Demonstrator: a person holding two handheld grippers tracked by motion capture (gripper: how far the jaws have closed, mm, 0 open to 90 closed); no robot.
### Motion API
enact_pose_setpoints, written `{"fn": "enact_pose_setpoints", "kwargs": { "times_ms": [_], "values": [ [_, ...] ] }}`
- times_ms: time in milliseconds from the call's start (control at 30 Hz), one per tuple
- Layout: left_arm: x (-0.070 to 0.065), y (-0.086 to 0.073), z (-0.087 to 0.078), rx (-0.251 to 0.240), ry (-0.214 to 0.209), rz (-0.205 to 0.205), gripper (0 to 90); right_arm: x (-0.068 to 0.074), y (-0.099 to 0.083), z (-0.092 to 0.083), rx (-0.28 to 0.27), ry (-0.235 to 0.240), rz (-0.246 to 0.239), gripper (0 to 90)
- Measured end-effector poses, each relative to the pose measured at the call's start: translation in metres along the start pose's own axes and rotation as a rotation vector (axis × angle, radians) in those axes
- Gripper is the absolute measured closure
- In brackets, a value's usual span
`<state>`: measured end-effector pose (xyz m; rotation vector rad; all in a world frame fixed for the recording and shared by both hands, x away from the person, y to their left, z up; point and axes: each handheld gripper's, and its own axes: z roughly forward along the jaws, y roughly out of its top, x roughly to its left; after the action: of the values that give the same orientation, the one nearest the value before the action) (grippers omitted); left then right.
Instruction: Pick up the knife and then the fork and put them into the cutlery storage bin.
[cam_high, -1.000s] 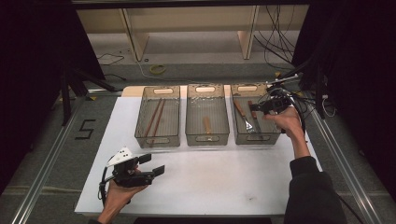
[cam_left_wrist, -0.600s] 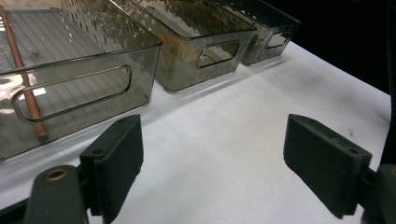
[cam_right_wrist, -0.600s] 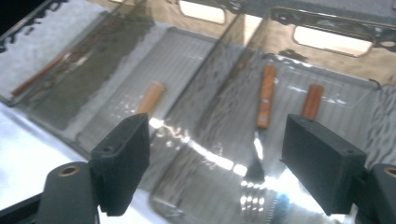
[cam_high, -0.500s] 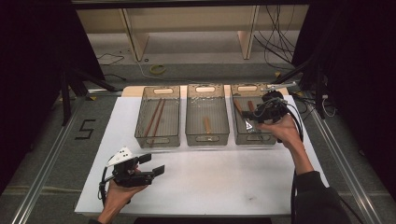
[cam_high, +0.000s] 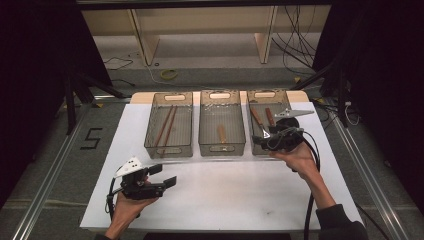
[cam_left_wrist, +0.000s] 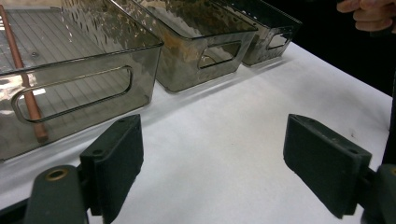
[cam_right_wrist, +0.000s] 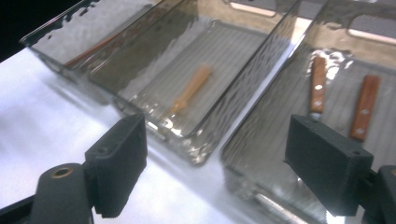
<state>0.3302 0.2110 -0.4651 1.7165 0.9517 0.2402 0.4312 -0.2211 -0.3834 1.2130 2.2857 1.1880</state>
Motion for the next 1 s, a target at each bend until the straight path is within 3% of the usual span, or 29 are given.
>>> {"fn": "enact_pose_setpoints", "kwargs": {
  "times_ms": [633,1000],
  "values": [
    [0.0,0.0,0.0,0.01,-0.015,0.013,19.5,0.04,-0.053,-0.001,-0.078,0.119,-0.048,20.1],
    [-0.002,-0.001,0.002,0.018,-0.035,0.019,19.5,0.052,-0.074,-0.007,-0.133,0.143,-0.071,19.9]
  ]
}}
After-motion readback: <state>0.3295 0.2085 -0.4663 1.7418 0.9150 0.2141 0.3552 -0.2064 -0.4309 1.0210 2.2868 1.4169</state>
